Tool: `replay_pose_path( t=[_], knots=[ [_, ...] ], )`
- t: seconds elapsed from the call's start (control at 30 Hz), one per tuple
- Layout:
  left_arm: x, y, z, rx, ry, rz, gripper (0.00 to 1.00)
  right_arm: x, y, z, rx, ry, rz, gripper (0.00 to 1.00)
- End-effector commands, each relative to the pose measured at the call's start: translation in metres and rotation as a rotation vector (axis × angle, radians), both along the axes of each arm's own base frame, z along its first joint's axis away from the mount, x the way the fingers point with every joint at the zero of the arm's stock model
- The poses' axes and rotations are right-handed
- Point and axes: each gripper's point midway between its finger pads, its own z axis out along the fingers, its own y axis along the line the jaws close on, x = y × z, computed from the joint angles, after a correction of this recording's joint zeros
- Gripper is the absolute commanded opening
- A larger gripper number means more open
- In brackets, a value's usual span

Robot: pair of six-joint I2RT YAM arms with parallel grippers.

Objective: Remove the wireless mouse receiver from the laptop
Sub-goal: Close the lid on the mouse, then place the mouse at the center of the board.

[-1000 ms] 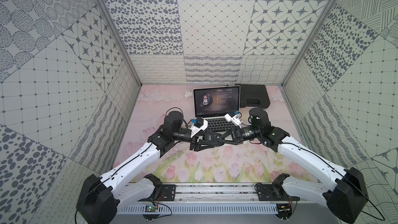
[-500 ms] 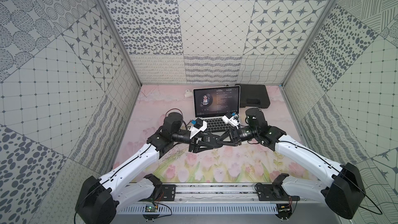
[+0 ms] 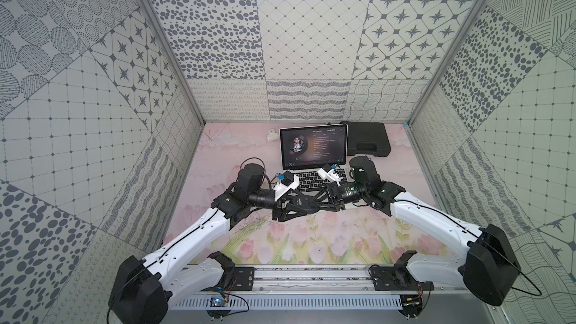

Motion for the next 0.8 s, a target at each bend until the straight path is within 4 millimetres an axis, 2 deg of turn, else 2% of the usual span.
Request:
replay_pose_path(
  t=[0.0,0.1,0.2,0.33,0.37,0.4,0.53,0.6,0.77],
  knots=[
    [0.008,-0.009,0.051,-0.132,-0.281,-0.030,0.00,-0.007,0.027,0.035,0.165,-0.189,0.037,0.38],
    [0.012,-0.007,0.043,-0.092,-0.282,-0.010,0.00,-0.001,0.017,0.040,0.173,-0.200,-0.001,0.30],
    [0.016,-0.009,0.038,-0.073,-0.262,-0.006,0.13,0.001,0.012,0.046,0.186,-0.221,-0.018,0.22],
    [0.017,-0.012,0.035,-0.071,-0.230,-0.025,0.15,0.002,0.012,0.050,0.183,-0.235,-0.017,0.21],
    [0.017,-0.013,0.036,-0.076,-0.222,-0.030,0.14,0.002,0.012,0.049,0.179,-0.232,-0.011,0.26],
    [0.016,-0.013,0.037,-0.079,-0.219,-0.038,0.13,0.002,0.013,0.048,0.181,-0.224,-0.006,0.36],
    [0.014,-0.014,0.040,-0.092,-0.224,-0.047,0.11,0.003,0.015,0.046,0.180,-0.213,-0.003,0.47],
    [0.014,-0.014,0.041,-0.098,-0.225,-0.045,0.11,0.004,0.016,0.044,0.174,-0.213,-0.005,0.56],
    [0.012,-0.014,0.052,-0.133,-0.244,-0.035,0.10,0.006,0.016,0.038,0.150,-0.205,-0.008,0.64]
  ],
)
